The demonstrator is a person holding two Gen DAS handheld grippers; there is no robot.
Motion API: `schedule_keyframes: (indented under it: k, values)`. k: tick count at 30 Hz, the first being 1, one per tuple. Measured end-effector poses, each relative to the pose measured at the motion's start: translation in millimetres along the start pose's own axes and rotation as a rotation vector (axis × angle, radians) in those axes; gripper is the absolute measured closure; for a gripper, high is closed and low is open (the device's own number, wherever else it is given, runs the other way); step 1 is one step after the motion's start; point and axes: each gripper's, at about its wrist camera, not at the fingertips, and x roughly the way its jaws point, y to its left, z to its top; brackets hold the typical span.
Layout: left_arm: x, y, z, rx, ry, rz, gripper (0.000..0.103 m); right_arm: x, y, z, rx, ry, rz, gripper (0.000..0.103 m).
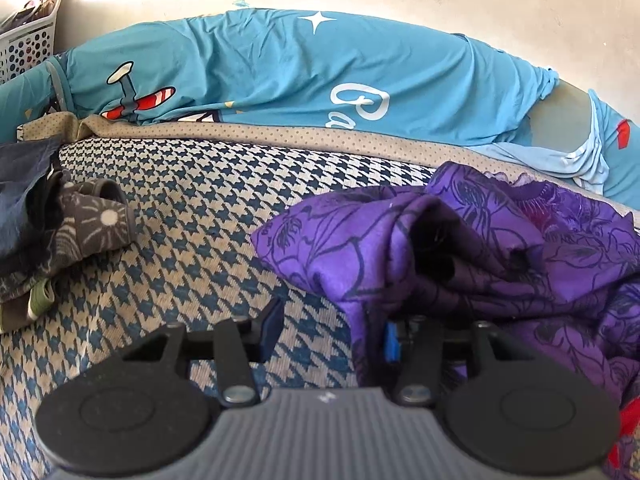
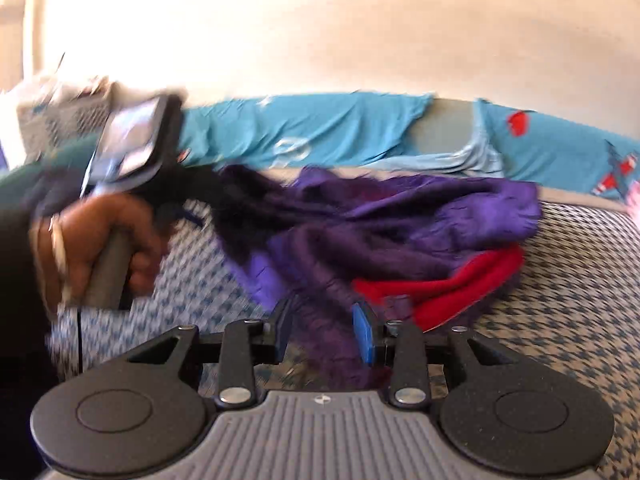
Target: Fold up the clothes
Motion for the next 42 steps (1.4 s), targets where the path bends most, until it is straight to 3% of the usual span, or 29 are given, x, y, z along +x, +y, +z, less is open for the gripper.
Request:
schedule_keyframes:
  k: [10, 18, 25, 28, 30, 42]
  values:
    - [5, 3, -2, -0.015, 0.018, -0.010, 0.056, 55, 23, -17, -0.226, 0.086, -0.119, 0.066]
    - [13, 1, -5, -0.006, 0.043, -0.016, 0.051, 70, 23, -25, -0.247, 0.085, -0.125, 0.063]
    - [21, -1, -8, 0.004, 0.067, -0.030, 0.053, 68, 28, -24, -0.248, 0.080, -0.073, 0.093]
    - [20, 0, -8, 0.001, 0.065, -0.052, 0.066, 64, 27, -17, -0.199, 0.087, -0.061, 0.095]
    - [18, 1, -7, -0.003, 0.061, -0.065, 0.070, 60, 25, -12, -0.161, 0.086, -0.051, 0.095]
    - [-14, 17, 19, 0.012, -0.067, -0.041, 0.070, 34, 73, 17, -0.078, 0.067, 0.211, 0.096]
